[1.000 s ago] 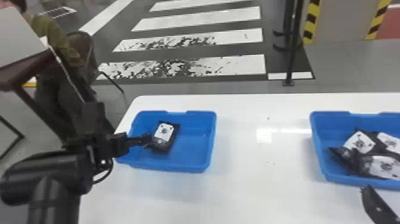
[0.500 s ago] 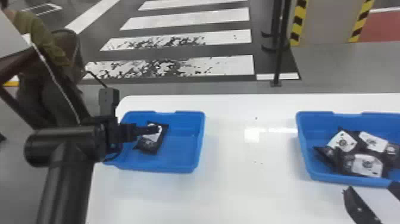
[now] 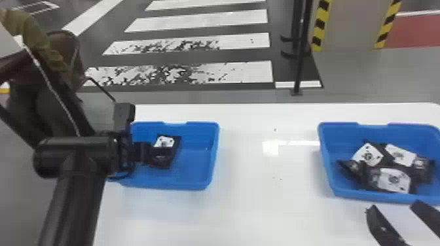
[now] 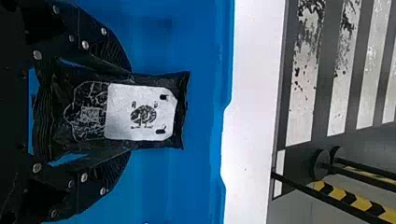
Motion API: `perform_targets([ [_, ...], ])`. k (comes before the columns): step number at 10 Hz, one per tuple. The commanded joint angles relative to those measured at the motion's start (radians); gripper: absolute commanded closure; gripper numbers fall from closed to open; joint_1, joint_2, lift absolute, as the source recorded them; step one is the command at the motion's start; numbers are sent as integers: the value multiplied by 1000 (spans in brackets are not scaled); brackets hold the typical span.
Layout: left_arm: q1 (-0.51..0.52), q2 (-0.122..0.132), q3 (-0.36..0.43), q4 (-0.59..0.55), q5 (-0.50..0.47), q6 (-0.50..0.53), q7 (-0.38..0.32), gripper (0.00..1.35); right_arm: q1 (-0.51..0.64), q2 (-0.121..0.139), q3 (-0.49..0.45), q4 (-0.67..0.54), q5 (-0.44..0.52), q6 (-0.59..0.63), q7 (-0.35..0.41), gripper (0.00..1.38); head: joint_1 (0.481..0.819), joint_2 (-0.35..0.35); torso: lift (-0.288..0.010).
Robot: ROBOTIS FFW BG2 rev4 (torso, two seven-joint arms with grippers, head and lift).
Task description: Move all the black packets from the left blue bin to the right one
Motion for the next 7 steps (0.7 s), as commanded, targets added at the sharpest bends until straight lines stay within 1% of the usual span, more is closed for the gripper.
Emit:
perform_targets([
  [1,7,-1,3,2,-15,-9,-3,1038,0,-1,0,4,-10,3,0,194,695,174,-140],
  [2,14,-2,13,2,-33,-9,-8,1220,0,-1,0,9,-16,5,0,194,695,175,-140],
  [4,37,-2,23,2,-52,-7,-26,1208,2,-1,0,14,-32,13,0,194,695,187,-140],
  [5,54,-1,27,0,-60,-38,-44,1208,2,-1,0,14,-36,15,0,196,695,193,-140],
  [6,95,-2,41,-57,-27,-70,-63,1208,0,-1,0,11,-38,15,0,199,695,195,-140],
  [7,174,-7,55,-216,-17,-61,-69,1208,-5,-3,0,6,-38,15,0,199,695,193,-140],
])
